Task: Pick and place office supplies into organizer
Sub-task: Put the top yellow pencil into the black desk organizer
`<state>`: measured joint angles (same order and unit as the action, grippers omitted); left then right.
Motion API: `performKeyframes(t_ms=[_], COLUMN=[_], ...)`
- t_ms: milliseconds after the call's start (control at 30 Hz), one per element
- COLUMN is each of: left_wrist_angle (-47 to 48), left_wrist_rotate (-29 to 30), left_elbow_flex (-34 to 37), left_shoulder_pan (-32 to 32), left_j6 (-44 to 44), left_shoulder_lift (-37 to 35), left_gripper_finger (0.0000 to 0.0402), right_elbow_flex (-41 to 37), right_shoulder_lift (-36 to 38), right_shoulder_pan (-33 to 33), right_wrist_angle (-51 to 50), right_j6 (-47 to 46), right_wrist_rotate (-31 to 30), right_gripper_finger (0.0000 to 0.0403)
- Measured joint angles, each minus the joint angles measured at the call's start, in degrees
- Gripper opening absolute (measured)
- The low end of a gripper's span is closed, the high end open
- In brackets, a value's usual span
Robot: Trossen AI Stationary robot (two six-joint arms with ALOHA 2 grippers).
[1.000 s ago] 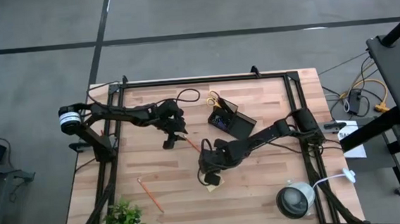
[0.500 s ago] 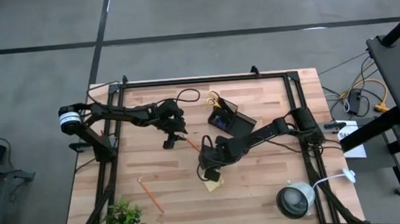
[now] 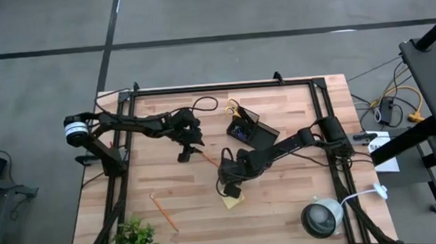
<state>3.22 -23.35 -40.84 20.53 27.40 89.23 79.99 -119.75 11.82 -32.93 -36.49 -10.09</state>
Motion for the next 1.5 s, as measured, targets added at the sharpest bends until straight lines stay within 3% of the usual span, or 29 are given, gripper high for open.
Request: performKeyframes(t_ms=[467, 700, 1033, 1500], left_wrist_angle=[0.48, 5.68, 9.05, 5.17], left_wrist_rotate=[-0.28, -0.46, -4.19, 0.89], left_elbow_flex=[0.41, 0.33, 0.53, 0.23], left_shoulder_pan=[-0.02, -0.02, -0.49, -1.11], left_j6=[-0.02, -0.04, 0.02, 1.5], left_shoulder_lift=[0.0, -0.24, -1.13, 4.62], left_gripper_finger=[0.0136, 0.0136, 0.0136, 0.0134], right_elbow_flex=[-0.73, -0.94, -1.25, -1.62], right_shoulder_lift=[0.05, 0.08, 0.07, 0.03], right_shoulder_pan=[-0.61, -0.64, -0.73, -0.84], right_wrist_angle=[1.0, 1.18, 1.78, 2.3], right_j6=[-0.64, -0.63, -2.27, -2.32], right_wrist_rotate=[-0.38, -0.54, -1.54, -2.16], right_gripper_finger=[0.001, 0.0009, 0.0009, 0.0009])
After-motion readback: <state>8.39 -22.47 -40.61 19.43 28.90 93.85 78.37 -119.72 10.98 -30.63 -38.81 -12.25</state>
